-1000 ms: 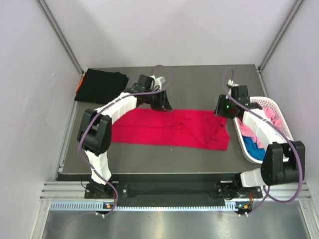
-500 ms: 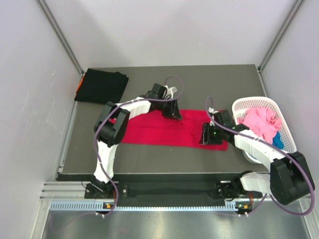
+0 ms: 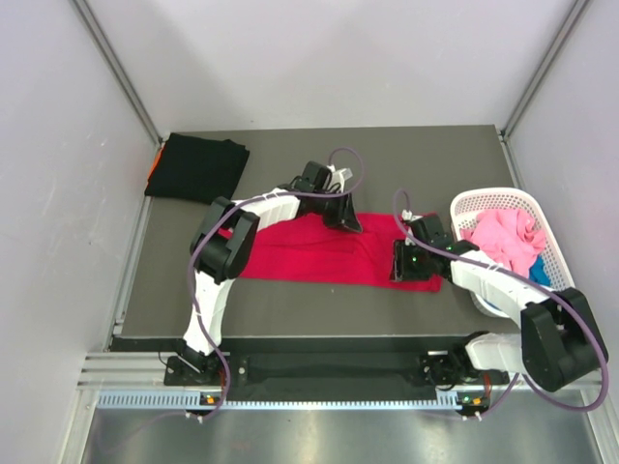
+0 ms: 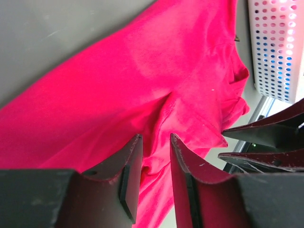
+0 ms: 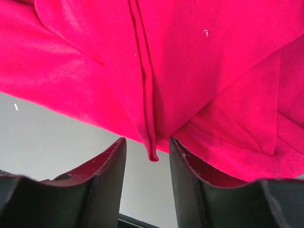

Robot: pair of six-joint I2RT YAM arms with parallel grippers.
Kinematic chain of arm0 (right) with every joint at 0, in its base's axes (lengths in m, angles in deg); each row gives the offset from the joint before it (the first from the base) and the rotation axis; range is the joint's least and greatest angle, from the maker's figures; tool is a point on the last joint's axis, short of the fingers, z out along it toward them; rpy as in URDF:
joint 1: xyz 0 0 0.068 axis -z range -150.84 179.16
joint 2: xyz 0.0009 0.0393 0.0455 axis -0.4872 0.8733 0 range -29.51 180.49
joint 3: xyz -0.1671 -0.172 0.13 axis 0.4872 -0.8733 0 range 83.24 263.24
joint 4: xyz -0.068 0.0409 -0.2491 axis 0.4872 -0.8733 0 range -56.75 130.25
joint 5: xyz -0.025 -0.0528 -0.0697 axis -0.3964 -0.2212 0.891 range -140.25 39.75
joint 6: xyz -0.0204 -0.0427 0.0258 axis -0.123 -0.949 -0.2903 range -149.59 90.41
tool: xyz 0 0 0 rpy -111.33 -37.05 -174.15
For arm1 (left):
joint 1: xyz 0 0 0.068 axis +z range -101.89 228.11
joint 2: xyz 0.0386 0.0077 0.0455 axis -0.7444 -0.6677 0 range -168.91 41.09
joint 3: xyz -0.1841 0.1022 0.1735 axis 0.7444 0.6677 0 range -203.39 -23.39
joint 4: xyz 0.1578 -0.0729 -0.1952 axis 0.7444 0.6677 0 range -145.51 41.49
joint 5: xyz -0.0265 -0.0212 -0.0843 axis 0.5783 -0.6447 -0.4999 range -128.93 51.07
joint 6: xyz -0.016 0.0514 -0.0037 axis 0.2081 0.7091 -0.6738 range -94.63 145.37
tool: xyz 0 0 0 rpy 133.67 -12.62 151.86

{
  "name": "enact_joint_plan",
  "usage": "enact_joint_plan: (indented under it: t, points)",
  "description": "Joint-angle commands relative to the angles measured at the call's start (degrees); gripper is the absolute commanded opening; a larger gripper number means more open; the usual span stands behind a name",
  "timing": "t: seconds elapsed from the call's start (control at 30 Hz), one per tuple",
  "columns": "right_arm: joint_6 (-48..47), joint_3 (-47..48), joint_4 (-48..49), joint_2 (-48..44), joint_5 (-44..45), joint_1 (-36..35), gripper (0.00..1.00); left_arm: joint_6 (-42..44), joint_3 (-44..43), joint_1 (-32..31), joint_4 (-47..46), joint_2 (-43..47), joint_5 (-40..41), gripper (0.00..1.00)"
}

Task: Fold and stack the t-shirts
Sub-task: Fold the tshirt

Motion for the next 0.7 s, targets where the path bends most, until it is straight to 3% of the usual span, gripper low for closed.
enact_joint_plan:
  t: [0.0, 0.1, 0.2, 0.23, 0.33, 0.67]
  points:
    - [-1.24, 1.11, 2.45, 0.24, 0.64, -1.06, 0.41, -0.08, -2.50, -1.10, -2.80, -0.96, -2.46, 0.34]
    - [-1.59, 1.28, 2.36, 0.15, 0.72, -1.15, 0.36, -0.34, -1.63, -1.28, -2.80, -0.87, -3.25, 0.33]
    - [-2.47, 2.07, 1.14, -0.03, 1.69, -1.15, 0.22, 0.19, -0.40, -1.54, -2.62, 0.09, -2.55, 0.33]
    - [-2.82, 2.42, 0.70, -0.20, 2.13, -1.15, 0.11, 0.53, -0.22, -1.54, -2.36, 0.36, -2.46, 0.33]
    - [-3.96, 3.83, -0.62, -0.03, 3.18, -1.15, 0.00, 1.24, 0.14, -1.54, -1.66, 0.62, -2.63, 0.33]
    - [-6.16, 7.43, -3.96, 1.29, 4.76, -1.06, 0.00, 3.00, 3.04, -1.72, -0.08, 2.47, -0.88, 0.32]
